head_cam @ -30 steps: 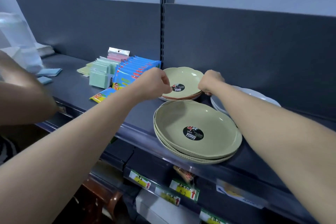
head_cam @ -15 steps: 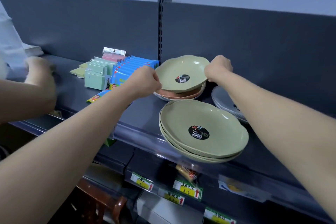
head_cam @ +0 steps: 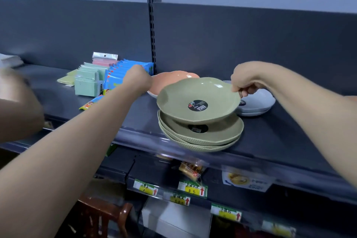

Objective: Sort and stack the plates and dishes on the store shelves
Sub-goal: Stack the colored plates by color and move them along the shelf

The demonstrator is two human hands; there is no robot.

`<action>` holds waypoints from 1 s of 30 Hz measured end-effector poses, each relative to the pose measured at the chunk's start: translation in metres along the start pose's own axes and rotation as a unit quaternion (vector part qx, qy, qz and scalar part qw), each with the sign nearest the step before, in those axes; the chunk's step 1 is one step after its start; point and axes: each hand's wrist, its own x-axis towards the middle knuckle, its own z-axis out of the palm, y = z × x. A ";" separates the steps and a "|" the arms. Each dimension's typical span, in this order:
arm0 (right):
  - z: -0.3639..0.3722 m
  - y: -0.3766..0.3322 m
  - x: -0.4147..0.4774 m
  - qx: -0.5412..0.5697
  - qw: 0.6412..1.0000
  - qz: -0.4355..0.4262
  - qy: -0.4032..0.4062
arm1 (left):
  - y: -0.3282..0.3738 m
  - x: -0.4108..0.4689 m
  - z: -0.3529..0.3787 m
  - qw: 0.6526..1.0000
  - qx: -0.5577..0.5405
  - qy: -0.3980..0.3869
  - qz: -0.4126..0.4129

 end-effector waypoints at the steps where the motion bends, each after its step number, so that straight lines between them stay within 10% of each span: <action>1: 0.003 0.003 -0.001 -0.005 1.000 0.007 -0.011 | 0.001 -0.001 0.002 1.000 0.014 -0.008 -0.009; 30: 0.014 -0.021 0.028 0.139 0.975 -0.062 0.161 | -0.013 0.053 0.043 0.995 0.102 -0.017 0.001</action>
